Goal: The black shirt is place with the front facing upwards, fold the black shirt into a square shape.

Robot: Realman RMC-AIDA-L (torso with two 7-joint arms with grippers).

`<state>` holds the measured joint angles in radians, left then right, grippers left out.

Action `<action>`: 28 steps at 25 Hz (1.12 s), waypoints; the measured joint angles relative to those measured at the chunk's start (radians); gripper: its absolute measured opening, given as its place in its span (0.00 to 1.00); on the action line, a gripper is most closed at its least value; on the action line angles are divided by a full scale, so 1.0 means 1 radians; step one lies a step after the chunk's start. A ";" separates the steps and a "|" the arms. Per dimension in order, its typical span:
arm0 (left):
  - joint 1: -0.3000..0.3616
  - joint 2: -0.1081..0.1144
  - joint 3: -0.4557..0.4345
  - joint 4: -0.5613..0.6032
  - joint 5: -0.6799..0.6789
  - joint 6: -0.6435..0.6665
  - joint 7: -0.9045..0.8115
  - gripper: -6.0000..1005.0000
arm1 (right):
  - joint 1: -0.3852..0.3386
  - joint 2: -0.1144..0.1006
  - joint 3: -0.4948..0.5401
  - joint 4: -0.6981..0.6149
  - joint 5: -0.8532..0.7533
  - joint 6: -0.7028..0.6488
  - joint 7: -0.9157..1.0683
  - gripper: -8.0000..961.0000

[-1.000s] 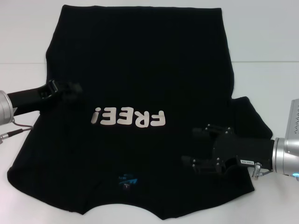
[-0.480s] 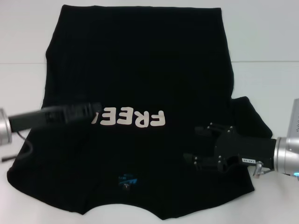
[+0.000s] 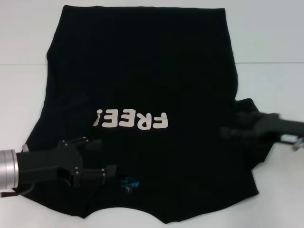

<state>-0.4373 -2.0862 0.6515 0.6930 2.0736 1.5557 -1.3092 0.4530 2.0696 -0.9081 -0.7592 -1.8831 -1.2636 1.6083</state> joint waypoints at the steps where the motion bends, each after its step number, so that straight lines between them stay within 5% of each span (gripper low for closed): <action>1: 0.001 -0.001 0.003 0.005 0.003 -0.003 0.007 0.90 | -0.007 -0.004 0.016 -0.044 -0.036 -0.007 0.085 0.92; 7: 0.002 0.000 0.005 0.027 0.019 -0.005 0.023 0.90 | 0.017 -0.036 0.160 -0.330 -0.334 -0.200 0.585 0.92; 12: 0.007 0.004 0.003 0.029 0.022 0.003 0.025 0.90 | 0.154 -0.059 0.254 -0.408 -0.677 -0.336 0.931 0.92; 19: 0.015 0.006 0.004 0.030 0.023 0.003 0.027 0.90 | 0.272 -0.038 0.267 -0.287 -0.885 -0.304 0.979 0.92; 28: 0.021 0.008 0.005 0.030 0.024 0.004 0.028 0.90 | 0.320 -0.086 0.255 -0.014 -0.880 -0.111 0.987 0.92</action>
<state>-0.4162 -2.0782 0.6562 0.7226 2.0975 1.5601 -1.2813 0.7725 1.9832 -0.6533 -0.7729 -2.7628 -1.3747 2.5950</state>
